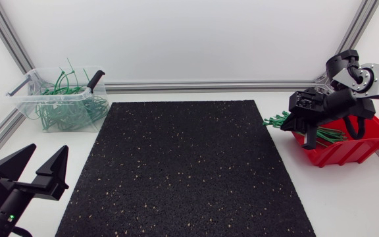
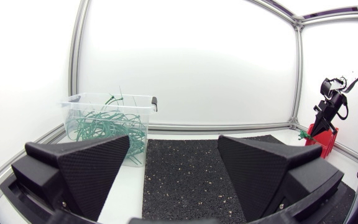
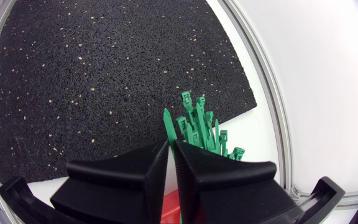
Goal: Take a green cable tie from the red box, thread the tail through the head to close it, then place it in the transparent bin on the left.
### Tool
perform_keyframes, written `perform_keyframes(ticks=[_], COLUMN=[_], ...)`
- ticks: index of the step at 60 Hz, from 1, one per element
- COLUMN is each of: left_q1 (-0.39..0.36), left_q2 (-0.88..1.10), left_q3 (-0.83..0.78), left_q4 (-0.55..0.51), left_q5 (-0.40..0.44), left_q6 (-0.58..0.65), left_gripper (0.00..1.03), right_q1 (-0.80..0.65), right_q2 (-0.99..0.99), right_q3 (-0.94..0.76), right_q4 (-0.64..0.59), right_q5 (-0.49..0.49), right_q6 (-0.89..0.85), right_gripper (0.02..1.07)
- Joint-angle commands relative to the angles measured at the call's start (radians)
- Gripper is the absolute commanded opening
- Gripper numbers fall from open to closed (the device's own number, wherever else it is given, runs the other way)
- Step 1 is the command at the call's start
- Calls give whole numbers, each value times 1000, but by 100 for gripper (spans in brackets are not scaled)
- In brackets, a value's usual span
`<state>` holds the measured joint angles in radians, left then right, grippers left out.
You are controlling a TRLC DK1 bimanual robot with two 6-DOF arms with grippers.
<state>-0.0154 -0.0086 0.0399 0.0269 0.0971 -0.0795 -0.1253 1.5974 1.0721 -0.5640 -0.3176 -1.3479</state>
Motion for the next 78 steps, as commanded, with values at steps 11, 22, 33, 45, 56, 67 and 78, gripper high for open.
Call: perform_keyframes(ticks=[11,22,33,45,56,67,78], left_q1=[-8,-9,-12,-14,-14,-14,-11], left_q2=[-1,-1,-1,-1,-1,-1,-2], left_q3=[-40,-40,-40,-40,-40,-40,-40], left_q4=[-19,-19,-19,-19,-19,-19,-16], left_q5=[0,-2,-4,-4,-4,-4,-5], left_q6=[-19,-19,-19,-19,-19,-19,-19], left_gripper=[99,99,99,99,99,99,99], right_q1=[15,12,7,1,1,3,0], right_q2=[-10,-57,-126,-218,-344,-470,-574], right_q3=[15,9,-15,-29,-21,26,97], right_q4=[-11,-30,-53,-96,-157,-224,-283], right_q5=[-1,-8,-11,-34,-64,-109,-184], right_q6=[-39,-39,-51,-56,-53,-17,52], right_gripper=[8,8,8,8,8,8,8])
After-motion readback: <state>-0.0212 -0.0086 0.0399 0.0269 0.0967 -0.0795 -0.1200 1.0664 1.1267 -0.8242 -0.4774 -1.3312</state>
